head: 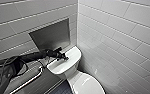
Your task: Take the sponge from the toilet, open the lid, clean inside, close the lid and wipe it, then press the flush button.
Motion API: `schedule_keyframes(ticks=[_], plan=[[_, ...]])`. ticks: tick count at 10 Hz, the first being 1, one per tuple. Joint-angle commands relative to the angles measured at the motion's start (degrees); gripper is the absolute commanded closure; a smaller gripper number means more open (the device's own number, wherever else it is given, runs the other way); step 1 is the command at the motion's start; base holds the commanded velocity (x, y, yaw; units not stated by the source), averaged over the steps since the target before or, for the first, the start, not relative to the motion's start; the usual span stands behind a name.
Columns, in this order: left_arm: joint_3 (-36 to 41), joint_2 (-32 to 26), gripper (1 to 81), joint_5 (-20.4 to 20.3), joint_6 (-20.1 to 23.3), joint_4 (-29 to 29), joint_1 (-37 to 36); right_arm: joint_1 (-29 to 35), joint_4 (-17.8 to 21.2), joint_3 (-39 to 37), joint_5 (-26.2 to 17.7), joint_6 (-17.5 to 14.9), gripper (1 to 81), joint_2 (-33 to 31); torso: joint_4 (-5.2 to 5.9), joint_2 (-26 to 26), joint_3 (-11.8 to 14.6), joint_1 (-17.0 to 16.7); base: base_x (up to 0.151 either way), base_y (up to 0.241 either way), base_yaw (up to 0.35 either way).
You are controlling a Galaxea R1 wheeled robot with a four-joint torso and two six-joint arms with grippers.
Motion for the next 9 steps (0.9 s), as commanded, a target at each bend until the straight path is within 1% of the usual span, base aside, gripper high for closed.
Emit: schedule_keyframes(ticks=[1, 3, 4, 5, 6, 7, 8, 9], plan=[[16.7, -12.3, 81.1, 0.9, -0.4, 0.7, -11.7, -1.3, -0.2, 0.3, -3.9, 0.1, 81.1, -0.9, 0.0, 0.0, 0.0, 0.0, 0.0, 0.0, 0.0], [31.9, -21.5, 81.1, 0.9, -0.1, 1.4, -8.2, -1.2, 0.0, -0.6, -3.9, 0.1, 81.1, -0.8, 0.0, 0.0, 0.0, 0.0, 0.0, 0.0, 0.0], [36.9, -24.9, 81.1, 0.7, 0.1, 1.4, -4.9, -1.0, 0.0, -0.6, -3.9, 0.1, 81.1, -0.8, 0.0, 0.0, 0.0, 0.0, 0.0, 0.0, 0.0], [43.4, -30.3, 81.1, 0.4, 0.5, 1.5, -1.1, -1.0, 0.0, -0.6, -3.9, 0.1, 81.1, -0.8, 0.0, 0.0, 0.0, 0.0, 0.0, 0.0, 0.0], [47.5, -33.3, 81.1, -0.5, 1.1, 3.2, 4.4, -0.9, 0.2, -1.0, -3.9, 0.1, 81.1, -0.8, 0.0, 0.0, 0.0, 0.0, 0.0, 0.0, 0.0], [50.6, -35.9, 81.1, -2.4, 1.3, 6.5, 10.2, -0.8, 0.3, -1.4, -3.6, 0.1, 81.1, -0.6, 0.0, 0.0, 0.0, 0.0, 0.0, 0.0, 0.0], [53.5, -38.5, 81.1, -5.2, 1.4, 10.0, 16.8, -0.9, 0.4, -1.7, -3.1, 0.1, 81.1, -0.5, 0.0, 0.0, 0.0, 0.0, 0.0, 0.0, 0.0], [56.3, -40.8, 81.1, -7.2, 1.4, 13.4, 23.3, -0.9, 0.4, -1.8, -3.1, 0.1, 81.1, -0.5, 0.0, 0.0, 0.0, 0.0, 0.0, 0.0, 0.0]])
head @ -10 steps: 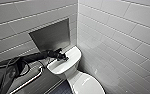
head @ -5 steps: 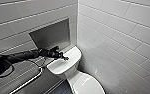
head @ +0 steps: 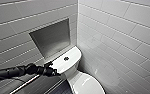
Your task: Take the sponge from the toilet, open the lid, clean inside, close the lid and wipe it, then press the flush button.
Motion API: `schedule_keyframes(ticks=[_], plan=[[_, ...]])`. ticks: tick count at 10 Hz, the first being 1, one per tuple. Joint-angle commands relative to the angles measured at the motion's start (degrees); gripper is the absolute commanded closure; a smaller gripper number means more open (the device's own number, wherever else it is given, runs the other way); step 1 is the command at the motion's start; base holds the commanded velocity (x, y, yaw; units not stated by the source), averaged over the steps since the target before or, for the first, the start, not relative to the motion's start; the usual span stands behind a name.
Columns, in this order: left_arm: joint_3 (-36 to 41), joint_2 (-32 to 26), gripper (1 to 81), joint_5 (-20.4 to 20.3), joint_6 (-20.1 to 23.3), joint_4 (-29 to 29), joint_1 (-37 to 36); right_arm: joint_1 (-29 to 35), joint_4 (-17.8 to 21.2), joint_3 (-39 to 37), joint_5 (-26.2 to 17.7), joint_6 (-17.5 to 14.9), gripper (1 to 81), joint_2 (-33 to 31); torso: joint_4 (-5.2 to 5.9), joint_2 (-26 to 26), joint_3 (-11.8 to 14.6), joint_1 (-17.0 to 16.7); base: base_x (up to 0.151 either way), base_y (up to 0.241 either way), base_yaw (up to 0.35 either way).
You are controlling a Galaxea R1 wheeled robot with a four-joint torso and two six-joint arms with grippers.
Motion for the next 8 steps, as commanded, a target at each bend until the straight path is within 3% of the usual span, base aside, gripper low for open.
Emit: schedule_keyframes(ticks=[1, 2, 5, 8], plan=[[15.6, -14.5, 81.1, -6.0, 0.9, 13.2, 20.0, -1.1, 0.3, 0.5, -3.8, 0.1, 81.1, -1.3, 0.0, 0.0, 0.0, 0.0, 0.0, 0.0, 0.0], [15.6, -14.4, 81.1, -7.6, 0.9, 17.7, 27.2, -1.0, 0.2, 0.2, -3.8, 0.1, 81.1, -1.0, 0.0, 0.0, 3.6, 0.0, 0.0, 0.0, 0.0], [7.5, -10.2, 81.1, -20.9, 0.9, 27.1, 46.8, -0.8, 0.2, -0.9, -3.8, 0.1, 81.1, 0.0, 0.0, 0.0, 7.5, 0.0, 0.0, 0.0, 0.0], [-4.7, -1.6, 81.1, -23.8, 0.9, 30.0, 56.7, -1.0, 0.0, -1.4, -3.8, 0.0, 81.1, 0.3, 0.0, 0.0, 13.3, 0.0, 0.0, 0.0, 0.0]])
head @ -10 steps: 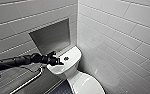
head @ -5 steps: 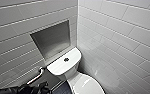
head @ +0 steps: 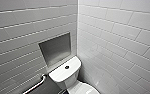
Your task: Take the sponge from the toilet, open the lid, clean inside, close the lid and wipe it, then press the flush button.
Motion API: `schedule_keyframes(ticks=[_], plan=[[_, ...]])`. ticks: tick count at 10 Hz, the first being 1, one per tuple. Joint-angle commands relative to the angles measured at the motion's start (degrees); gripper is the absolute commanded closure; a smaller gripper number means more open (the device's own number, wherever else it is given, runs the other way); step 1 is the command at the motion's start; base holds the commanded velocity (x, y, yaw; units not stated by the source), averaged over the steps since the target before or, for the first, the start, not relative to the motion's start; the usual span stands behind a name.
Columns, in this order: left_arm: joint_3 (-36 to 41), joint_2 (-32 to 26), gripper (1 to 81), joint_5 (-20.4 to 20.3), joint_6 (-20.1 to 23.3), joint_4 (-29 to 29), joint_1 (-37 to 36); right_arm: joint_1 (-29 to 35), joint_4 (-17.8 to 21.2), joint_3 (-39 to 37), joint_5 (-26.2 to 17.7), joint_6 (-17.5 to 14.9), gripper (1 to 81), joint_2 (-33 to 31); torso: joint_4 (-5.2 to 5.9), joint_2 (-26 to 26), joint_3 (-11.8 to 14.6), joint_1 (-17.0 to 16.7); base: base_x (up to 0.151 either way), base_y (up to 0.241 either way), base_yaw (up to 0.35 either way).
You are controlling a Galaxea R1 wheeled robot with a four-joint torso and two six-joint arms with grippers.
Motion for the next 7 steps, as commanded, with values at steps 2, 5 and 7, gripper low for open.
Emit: schedule_keyframes(ticks=[2, 5, 7], plan=[[-16.9, 12.7, 81.1, -11.7, 0.5, 11.3, 15.0, -0.4, 0.1, 0.2, -3.5, 0.0, 81.1, -0.6, 0.0, 0.0, 6.5, 0.0, 0.0, 0.0, 0.0], [-30.4, 21.5, 81.1, -14.3, -0.1, 10.5, 18.5, -0.3, 0.2, -2.9, -3.5, 0.1, 81.1, 1.3, 0.0, -0.1, 11.4, -0.2, 0.0, 0.0, 0.0], [-36.7, 25.6, 81.1, -14.3, -0.2, 10.4, 19.4, -0.3, 0.2, -3.6, -3.5, 0.1, 81.1, 1.7, 0.0, -0.2, 14.9, -0.2, 0.0, 0.0, 0.0]])
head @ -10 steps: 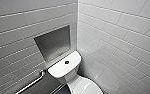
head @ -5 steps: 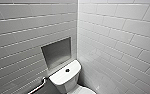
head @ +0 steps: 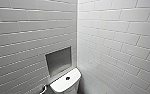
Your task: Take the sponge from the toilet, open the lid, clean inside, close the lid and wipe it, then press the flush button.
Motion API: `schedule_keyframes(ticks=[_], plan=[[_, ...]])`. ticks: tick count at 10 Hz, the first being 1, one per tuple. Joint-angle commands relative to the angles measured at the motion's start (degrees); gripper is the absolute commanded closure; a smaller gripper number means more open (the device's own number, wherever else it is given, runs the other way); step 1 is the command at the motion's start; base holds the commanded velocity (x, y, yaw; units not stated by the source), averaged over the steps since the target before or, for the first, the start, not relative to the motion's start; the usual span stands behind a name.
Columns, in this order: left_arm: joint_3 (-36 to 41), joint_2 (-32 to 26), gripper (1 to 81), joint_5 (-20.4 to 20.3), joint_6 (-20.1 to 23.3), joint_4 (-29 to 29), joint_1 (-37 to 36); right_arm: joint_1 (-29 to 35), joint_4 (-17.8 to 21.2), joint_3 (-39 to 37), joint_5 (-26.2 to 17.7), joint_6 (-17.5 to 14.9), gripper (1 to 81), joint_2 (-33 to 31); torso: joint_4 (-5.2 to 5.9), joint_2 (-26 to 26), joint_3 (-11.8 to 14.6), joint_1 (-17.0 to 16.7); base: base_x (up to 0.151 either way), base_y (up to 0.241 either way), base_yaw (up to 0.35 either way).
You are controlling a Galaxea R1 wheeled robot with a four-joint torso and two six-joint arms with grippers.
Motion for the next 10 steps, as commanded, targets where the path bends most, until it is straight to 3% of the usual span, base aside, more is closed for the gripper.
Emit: schedule_keyframes(ticks=[1, 2, 3, 6, 10], plan=[[-9.7, 8.0, 81.1, -2.0, -0.4, 2.6, 2.4, 1.6, 0.2, 0.7, -2.5, 0.1, 81.1, -1.0, 0.0, 0.0, 4.1, 0.0, 0.0, 0.0, 0.0], [-11.9, 9.6, 81.1, -2.0, -0.5, 2.5, 2.8, 1.6, 0.3, 0.6, -2.5, 0.1, 81.1, -1.0, 0.0, 0.0, 5.7, 0.0, 0.0, 0.0, 0.0], [-14.3, 11.1, 81.1, -2.0, -0.5, 2.4, 3.2, 1.7, 0.3, 0.5, -2.5, 0.1, 81.1, -0.9, 0.0, -0.1, 3.3, -0.1, 0.0, 0.0, 0.0], [-22.5, 16.3, 81.1, -2.0, -0.5, 2.0, 4.5, 1.6, 0.3, -1.0, -2.5, 0.1, 81.1, 0.3, 0.0, -0.1, 5.0, -0.2, 0.0, 0.0, 0.0], [-41.3, 27.8, 81.1, -1.4, -0.5, 1.3, 6.5, 1.6, -0.5, -5.2, -2.5, -0.1, 81.1, 3.6, 0.0, -0.2, 5.0, -0.2, 0.0, 0.0, 0.0]])
